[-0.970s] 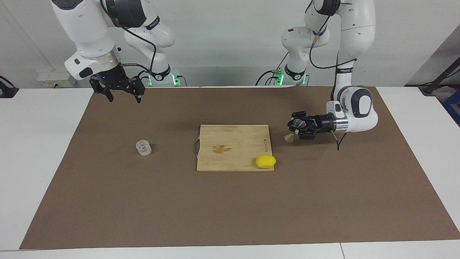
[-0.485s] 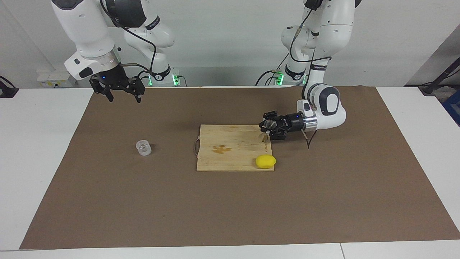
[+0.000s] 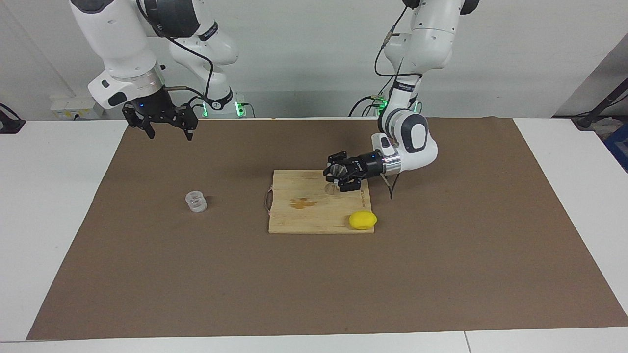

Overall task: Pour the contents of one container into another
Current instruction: 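Lift the metal cup with the left gripper over the cutting board, then hold the metal cup over the board while the right gripper opens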

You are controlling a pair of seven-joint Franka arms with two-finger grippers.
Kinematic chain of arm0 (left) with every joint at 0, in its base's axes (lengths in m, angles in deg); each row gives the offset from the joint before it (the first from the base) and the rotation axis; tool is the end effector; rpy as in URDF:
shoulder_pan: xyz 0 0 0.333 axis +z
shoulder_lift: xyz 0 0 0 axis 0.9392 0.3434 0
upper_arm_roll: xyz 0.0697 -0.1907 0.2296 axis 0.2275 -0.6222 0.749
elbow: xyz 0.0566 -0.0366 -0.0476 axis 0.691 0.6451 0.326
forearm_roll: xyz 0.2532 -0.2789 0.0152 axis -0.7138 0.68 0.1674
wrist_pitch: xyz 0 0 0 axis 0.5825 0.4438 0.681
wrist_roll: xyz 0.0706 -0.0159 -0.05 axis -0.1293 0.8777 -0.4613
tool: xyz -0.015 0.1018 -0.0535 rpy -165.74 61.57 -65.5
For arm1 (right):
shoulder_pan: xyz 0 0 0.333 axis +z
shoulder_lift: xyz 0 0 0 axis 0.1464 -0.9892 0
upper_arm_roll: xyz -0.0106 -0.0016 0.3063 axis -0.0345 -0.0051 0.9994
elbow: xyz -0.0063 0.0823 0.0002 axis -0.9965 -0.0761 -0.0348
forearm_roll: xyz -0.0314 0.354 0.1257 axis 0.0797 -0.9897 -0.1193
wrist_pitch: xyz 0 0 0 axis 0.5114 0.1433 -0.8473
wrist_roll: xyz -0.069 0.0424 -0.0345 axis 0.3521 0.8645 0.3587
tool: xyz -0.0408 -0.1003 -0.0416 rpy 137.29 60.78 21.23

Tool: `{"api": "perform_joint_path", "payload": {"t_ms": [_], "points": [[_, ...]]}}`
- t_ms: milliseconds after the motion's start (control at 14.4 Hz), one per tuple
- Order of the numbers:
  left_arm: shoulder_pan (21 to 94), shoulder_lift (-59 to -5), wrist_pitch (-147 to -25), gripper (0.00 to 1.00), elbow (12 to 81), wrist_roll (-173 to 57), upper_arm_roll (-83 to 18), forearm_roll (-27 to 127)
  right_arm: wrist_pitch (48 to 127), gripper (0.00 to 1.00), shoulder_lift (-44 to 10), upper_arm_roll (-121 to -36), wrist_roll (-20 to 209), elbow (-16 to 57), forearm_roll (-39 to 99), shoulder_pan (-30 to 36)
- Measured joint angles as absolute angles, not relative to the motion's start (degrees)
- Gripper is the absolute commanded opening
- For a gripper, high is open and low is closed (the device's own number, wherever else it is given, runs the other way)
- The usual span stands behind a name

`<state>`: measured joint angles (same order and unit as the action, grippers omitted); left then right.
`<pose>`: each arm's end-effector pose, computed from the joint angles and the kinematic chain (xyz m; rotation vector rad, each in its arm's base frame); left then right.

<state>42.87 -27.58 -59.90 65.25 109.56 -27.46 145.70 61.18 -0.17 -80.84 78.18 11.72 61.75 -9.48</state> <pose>0.4750 -0.2921 0.2978 1.3441 -1.1623 1.4207 0.5263 0.0355 0.5841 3.1119 -0.1008 -0.0638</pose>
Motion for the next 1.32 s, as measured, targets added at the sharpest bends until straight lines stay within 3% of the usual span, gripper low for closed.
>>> {"api": "perform_joint_path", "payload": {"t_ms": [693,1316], "points": [[31.11,-26.45,-75.02,0.00,61.65,113.85,-27.46,160.51,61.18,1.00,-0.17,-81.04,78.18,11.72,61.75,-9.56],[30.21,-20.98,-75.22,0.00,57.05,115.05,-27.40,162.34,61.36,1.00,-0.21,-81.25,70.06,11.77,61.75,-10.57]]}}
